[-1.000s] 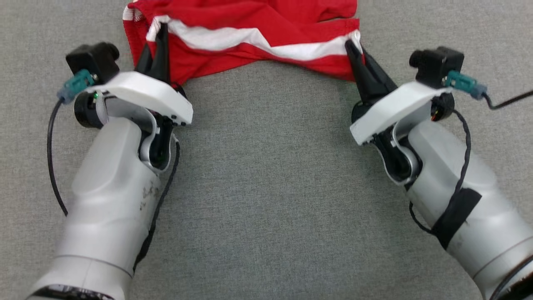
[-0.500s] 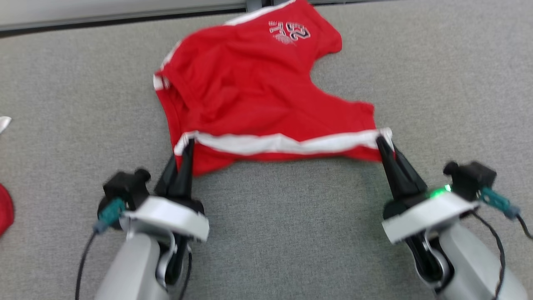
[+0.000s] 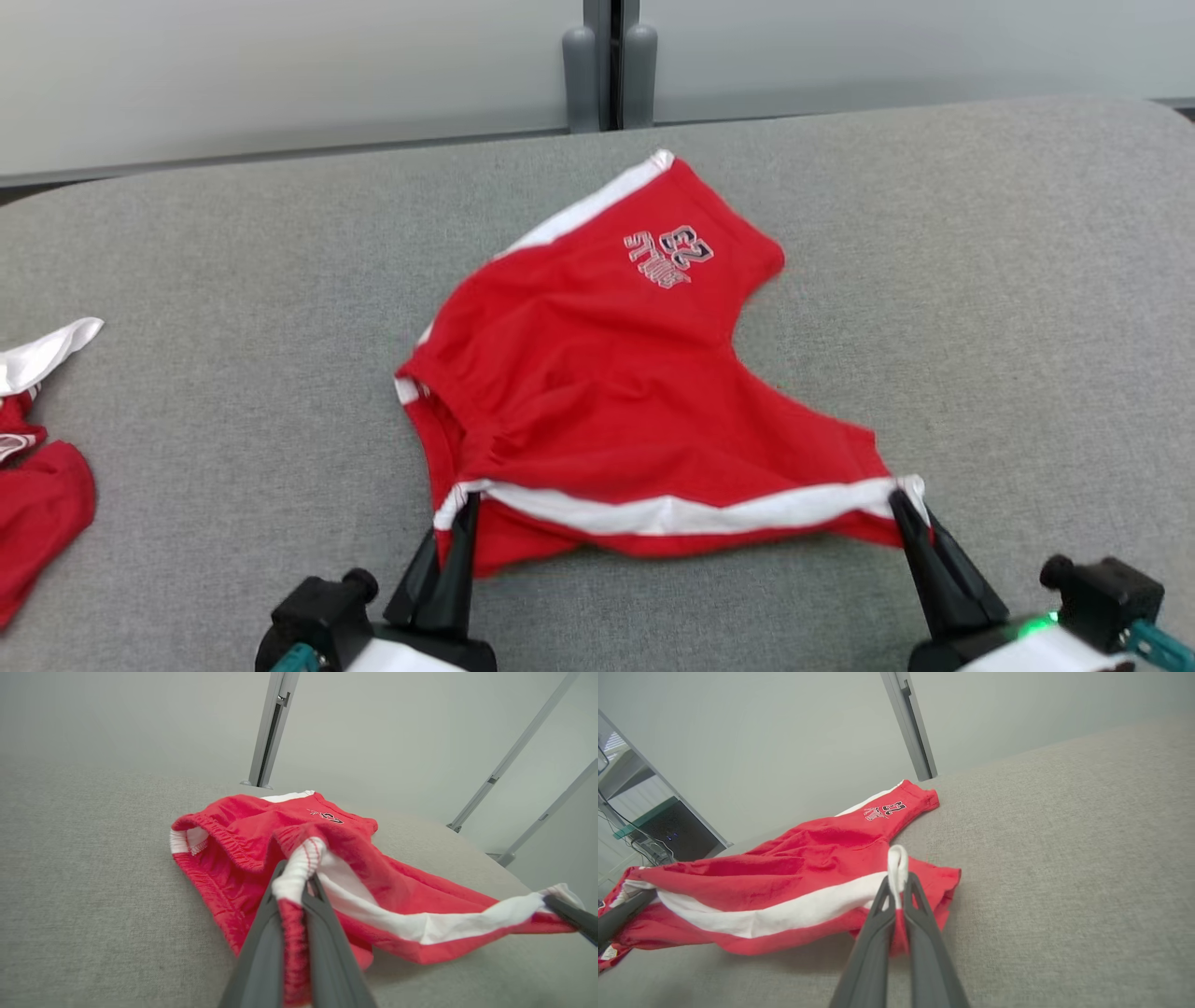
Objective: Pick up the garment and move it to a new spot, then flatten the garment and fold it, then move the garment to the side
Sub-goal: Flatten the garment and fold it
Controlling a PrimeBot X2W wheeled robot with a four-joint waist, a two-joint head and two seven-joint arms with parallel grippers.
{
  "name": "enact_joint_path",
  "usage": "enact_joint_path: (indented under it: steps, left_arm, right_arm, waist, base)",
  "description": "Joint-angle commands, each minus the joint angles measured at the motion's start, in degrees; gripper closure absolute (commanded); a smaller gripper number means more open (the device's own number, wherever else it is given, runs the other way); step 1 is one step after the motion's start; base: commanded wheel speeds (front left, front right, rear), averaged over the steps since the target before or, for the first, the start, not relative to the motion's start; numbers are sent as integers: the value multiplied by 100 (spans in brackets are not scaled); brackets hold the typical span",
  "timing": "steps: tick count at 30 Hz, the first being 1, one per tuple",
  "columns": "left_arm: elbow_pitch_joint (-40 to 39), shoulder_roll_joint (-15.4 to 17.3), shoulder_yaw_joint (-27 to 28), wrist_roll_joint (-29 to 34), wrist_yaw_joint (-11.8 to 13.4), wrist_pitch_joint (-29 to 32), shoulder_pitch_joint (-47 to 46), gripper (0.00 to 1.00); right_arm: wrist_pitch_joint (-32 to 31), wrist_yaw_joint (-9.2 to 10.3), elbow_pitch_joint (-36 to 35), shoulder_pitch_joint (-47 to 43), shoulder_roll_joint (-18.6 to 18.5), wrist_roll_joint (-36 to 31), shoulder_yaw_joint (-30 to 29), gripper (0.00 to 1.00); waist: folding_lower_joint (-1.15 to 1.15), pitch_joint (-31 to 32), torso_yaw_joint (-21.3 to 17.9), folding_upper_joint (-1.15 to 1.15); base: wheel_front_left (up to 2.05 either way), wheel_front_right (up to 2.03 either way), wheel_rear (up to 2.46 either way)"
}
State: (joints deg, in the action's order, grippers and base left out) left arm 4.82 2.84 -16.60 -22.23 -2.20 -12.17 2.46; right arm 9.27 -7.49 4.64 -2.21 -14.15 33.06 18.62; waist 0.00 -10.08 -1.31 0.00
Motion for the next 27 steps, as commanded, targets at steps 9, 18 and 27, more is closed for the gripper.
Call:
enact_joint_path:
  steps: [9, 18, 27]
  left_arm:
    - [-621, 39, -85, -165, 171, 364, 373, 100]
    - [-422, 28, -133, -440, 86, 426, -259, 100]
    - [56, 15, -438, -928, 83, 76, -1552, 100]
  right_arm:
    - [-614, 0, -847, -602, 97, -379, -713, 100]
    - [-686, 0, -712, 411, -123, -392, -856, 100]
    - [-735, 0, 305, 2741, -689, -185, -440, 100]
  waist:
    - [0, 65, 143, 0]
    - [0, -410, 388, 0]
    - [0, -1409, 929, 0]
  base:
    - [0, 0, 0]
    - [0, 0, 0]
    - [0, 0, 0]
